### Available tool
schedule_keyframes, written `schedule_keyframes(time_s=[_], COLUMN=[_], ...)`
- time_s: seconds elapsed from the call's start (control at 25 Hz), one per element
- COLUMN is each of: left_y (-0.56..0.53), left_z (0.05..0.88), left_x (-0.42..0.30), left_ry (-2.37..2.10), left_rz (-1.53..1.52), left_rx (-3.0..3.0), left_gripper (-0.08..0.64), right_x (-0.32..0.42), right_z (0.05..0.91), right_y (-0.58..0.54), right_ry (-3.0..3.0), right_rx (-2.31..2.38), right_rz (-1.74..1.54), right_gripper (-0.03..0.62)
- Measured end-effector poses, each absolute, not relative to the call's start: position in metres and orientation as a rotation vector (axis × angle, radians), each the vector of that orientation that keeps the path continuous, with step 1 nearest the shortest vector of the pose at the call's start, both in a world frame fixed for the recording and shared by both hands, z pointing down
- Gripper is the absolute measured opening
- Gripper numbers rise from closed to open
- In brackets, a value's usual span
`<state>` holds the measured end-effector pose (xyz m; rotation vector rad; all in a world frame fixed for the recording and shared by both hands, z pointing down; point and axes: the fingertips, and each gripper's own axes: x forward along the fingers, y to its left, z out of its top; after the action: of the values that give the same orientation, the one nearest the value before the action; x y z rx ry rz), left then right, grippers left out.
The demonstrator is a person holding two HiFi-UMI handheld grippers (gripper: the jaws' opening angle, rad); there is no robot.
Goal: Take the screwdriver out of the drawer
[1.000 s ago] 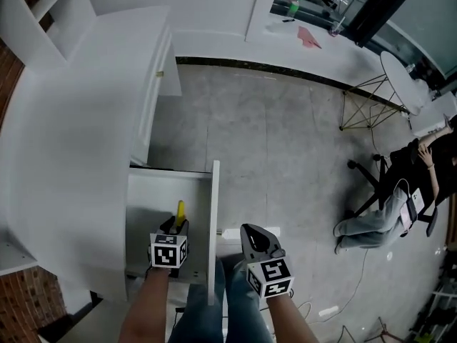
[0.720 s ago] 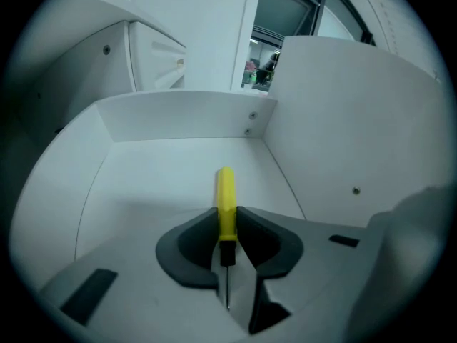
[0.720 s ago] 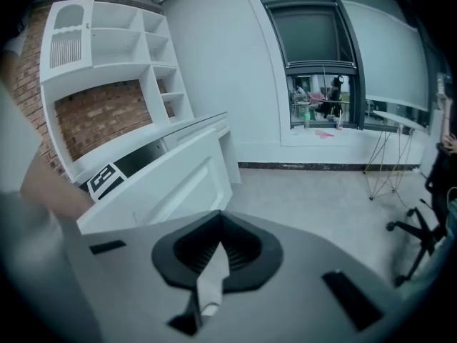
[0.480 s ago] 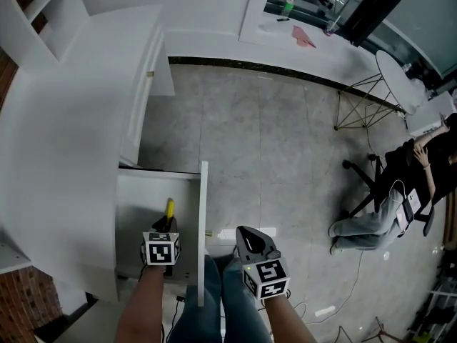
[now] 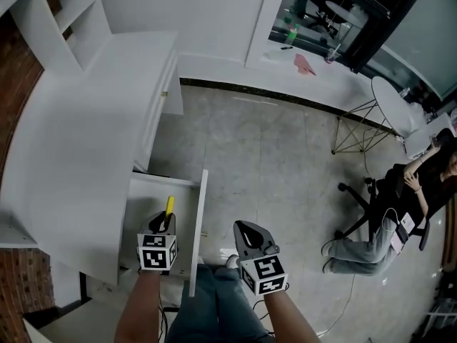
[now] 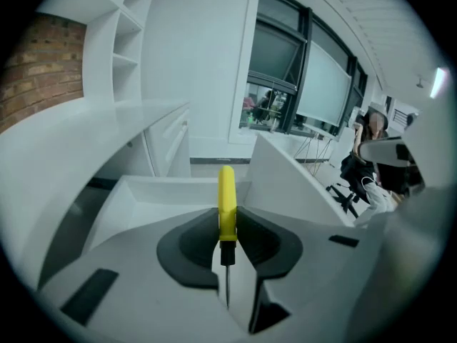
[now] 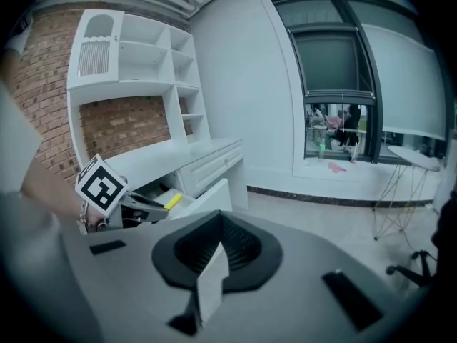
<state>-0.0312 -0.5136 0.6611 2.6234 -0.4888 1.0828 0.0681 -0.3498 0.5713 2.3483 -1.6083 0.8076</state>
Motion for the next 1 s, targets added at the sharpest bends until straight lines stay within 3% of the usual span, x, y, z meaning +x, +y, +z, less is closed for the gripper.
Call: schedule_keyframes(time_s=[1.0], left_y=[-0.514], left_z=[0.357], left_x=[-0.059], left_ry=[-0.775], left_rz=[0.235], left_rx=[3.018], left_gripper=[0.086], right_x=[0.070], right_z=[0.319], right_y=[-0.378], right_ry=[-1.832], right_rx=[2.336], right_rz=[-0.015], right_gripper=[0.009])
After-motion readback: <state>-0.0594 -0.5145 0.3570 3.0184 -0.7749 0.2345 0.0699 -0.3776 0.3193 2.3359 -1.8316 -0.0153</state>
